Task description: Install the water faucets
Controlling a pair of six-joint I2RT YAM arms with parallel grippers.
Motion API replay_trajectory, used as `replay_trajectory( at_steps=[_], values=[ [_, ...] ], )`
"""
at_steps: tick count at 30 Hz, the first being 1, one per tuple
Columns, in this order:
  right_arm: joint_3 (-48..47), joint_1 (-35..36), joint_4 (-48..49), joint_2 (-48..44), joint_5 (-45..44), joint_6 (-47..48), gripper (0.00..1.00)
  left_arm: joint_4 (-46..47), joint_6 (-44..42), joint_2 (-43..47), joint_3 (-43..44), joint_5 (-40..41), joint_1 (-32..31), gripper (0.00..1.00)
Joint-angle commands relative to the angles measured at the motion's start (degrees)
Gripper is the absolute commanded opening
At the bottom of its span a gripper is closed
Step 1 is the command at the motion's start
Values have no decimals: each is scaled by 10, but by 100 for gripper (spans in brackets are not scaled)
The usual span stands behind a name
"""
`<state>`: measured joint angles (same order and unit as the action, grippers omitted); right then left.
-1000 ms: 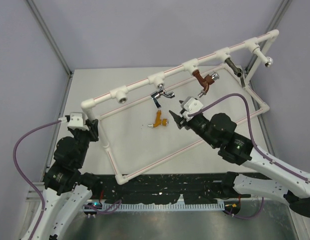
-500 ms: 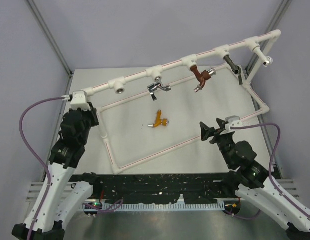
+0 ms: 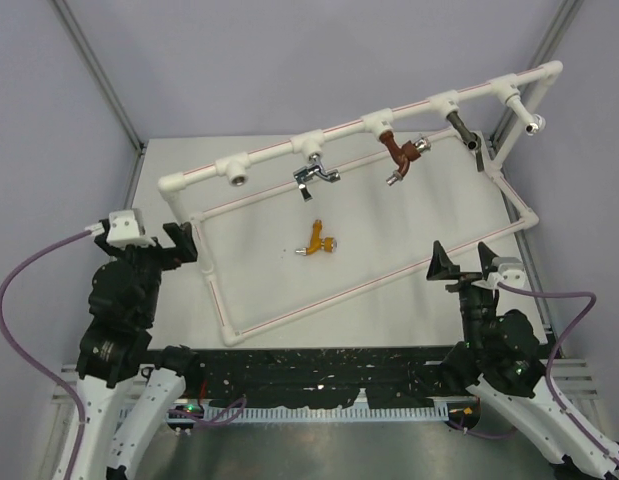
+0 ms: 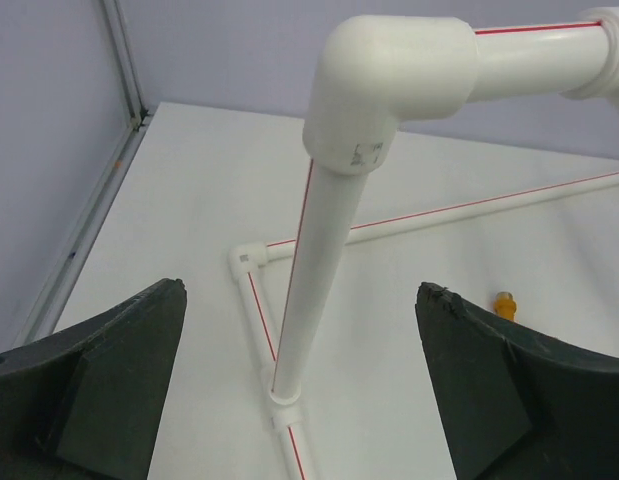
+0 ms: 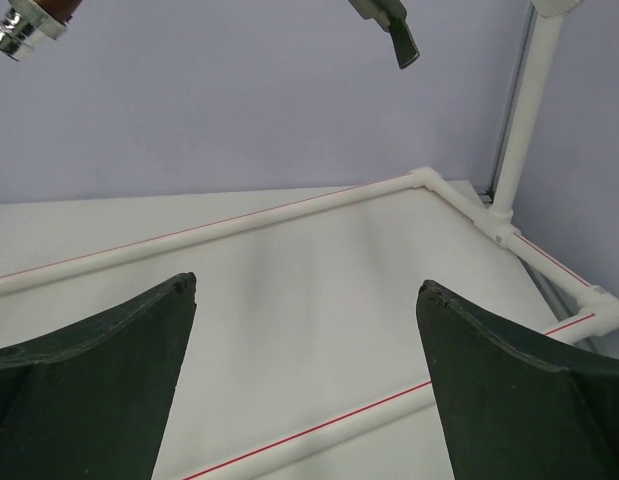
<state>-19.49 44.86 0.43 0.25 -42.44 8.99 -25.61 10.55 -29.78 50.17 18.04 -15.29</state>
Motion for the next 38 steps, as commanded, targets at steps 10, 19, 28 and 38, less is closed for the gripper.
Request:
replay_trajectory(
  at_steps=[10,19,28,38],
  values=[
    [24,-1,73,-104,-54,66,95,61,-27,336,-191,17,0,100],
    [40,-1,88,-104,-48,63,95,71,-37,366,-208,20,0,100],
    [51,0,104,-104,-40,64,96,71,-40,367,-213,21,0,100],
    [51,-1,101,-88,-27,33,95,66,-38,392,-217,24,0,100]
  ],
)
